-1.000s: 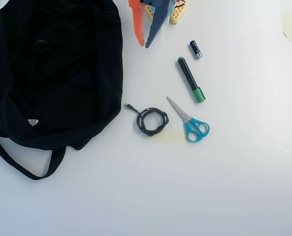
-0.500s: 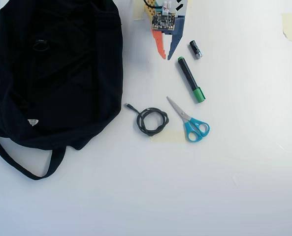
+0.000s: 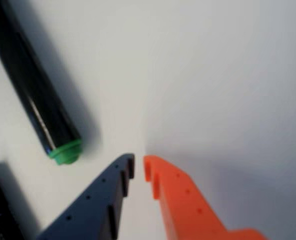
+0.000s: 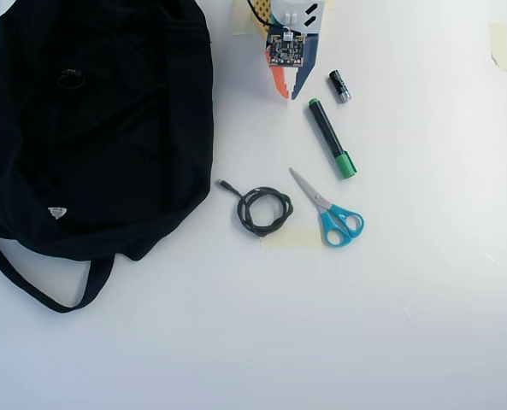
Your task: Put the bike light into the black bag
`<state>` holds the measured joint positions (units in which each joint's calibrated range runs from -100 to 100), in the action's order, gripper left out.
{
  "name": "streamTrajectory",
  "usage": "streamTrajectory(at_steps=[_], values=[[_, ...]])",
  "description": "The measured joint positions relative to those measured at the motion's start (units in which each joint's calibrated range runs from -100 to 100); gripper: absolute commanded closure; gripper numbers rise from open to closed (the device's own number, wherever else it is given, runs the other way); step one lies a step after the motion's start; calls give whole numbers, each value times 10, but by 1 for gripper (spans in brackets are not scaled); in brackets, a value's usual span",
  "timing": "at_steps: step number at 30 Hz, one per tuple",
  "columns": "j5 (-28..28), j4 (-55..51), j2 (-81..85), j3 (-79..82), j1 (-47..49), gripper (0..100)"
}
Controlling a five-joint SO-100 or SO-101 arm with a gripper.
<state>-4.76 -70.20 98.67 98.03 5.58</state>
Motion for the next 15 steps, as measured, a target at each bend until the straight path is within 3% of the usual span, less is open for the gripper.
streamTrajectory(at_steps=[15], values=[[0,-2,1,0,0,98]])
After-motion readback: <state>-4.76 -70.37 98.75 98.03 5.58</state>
